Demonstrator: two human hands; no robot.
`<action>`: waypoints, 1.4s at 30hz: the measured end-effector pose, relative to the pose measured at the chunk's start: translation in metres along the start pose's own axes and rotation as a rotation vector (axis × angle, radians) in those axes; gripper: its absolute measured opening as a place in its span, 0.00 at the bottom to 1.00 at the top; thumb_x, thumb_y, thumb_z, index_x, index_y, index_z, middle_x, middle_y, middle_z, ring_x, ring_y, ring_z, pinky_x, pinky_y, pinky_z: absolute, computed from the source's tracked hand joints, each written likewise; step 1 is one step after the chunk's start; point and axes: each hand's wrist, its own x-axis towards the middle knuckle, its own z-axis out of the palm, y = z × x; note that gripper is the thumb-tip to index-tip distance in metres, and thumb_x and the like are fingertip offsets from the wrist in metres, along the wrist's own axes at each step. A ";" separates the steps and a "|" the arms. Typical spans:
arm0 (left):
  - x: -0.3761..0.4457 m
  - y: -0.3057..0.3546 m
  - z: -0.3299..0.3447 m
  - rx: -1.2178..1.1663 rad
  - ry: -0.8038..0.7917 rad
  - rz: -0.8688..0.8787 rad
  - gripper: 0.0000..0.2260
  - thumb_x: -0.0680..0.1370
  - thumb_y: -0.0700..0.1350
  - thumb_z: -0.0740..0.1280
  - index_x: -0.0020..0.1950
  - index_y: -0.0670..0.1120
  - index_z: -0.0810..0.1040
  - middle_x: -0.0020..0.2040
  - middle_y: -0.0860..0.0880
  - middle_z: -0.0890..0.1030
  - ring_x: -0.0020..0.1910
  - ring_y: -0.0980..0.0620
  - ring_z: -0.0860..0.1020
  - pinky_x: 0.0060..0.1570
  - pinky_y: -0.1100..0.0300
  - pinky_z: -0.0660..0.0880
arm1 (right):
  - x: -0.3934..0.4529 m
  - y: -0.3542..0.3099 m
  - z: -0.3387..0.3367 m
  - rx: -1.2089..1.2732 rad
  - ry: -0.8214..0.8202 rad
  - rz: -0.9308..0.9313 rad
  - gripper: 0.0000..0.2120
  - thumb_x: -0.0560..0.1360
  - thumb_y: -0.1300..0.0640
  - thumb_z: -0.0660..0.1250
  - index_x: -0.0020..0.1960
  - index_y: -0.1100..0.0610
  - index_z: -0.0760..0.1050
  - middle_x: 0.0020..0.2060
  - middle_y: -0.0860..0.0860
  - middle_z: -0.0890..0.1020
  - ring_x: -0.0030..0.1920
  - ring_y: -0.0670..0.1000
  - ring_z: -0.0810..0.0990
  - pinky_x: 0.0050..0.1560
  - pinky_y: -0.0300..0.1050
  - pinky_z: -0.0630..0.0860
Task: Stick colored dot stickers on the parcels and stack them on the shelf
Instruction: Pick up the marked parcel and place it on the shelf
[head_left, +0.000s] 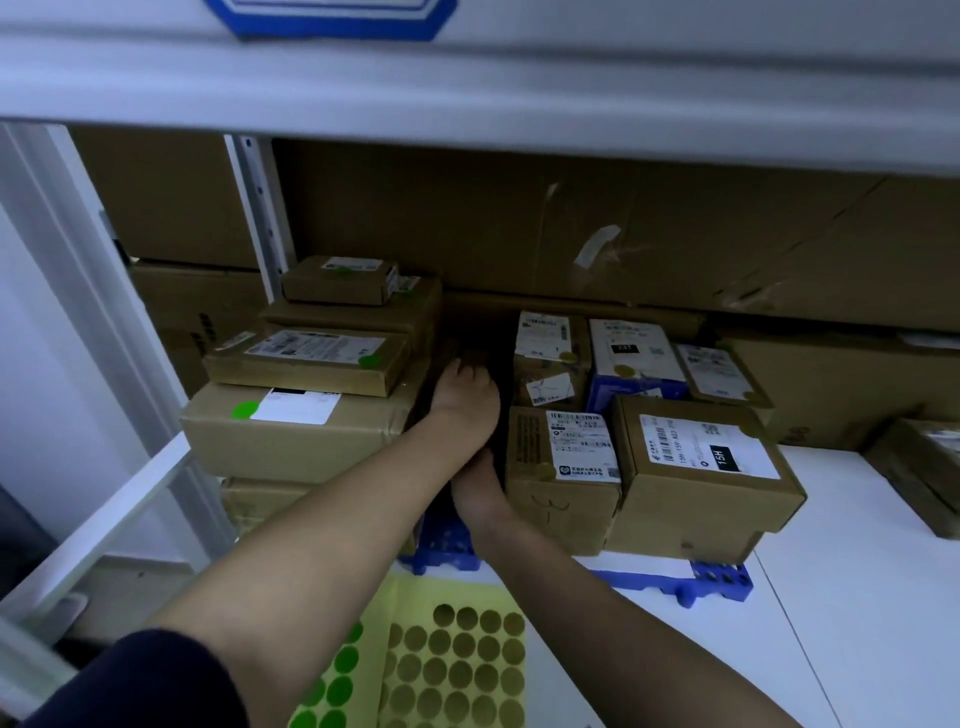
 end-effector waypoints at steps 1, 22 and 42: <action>-0.005 -0.001 -0.009 -0.033 0.039 -0.027 0.22 0.80 0.42 0.55 0.74 0.39 0.60 0.71 0.41 0.65 0.70 0.43 0.64 0.73 0.51 0.55 | -0.002 -0.004 -0.002 0.019 0.005 0.030 0.14 0.80 0.62 0.58 0.64 0.62 0.71 0.53 0.56 0.78 0.54 0.55 0.77 0.56 0.48 0.74; -0.015 0.232 -0.158 -1.045 0.797 0.198 0.07 0.80 0.50 0.59 0.51 0.48 0.73 0.43 0.52 0.76 0.37 0.57 0.75 0.34 0.64 0.72 | -0.087 -0.049 -0.347 0.061 0.750 -0.490 0.18 0.82 0.56 0.56 0.33 0.54 0.68 0.27 0.51 0.72 0.29 0.49 0.71 0.34 0.47 0.68; 0.028 0.549 -0.203 -0.894 -0.079 0.458 0.28 0.80 0.53 0.57 0.76 0.46 0.52 0.73 0.43 0.60 0.69 0.41 0.65 0.61 0.49 0.67 | -0.158 0.108 -0.711 -0.957 0.838 0.481 0.40 0.72 0.38 0.67 0.74 0.56 0.55 0.70 0.60 0.64 0.70 0.61 0.62 0.67 0.58 0.60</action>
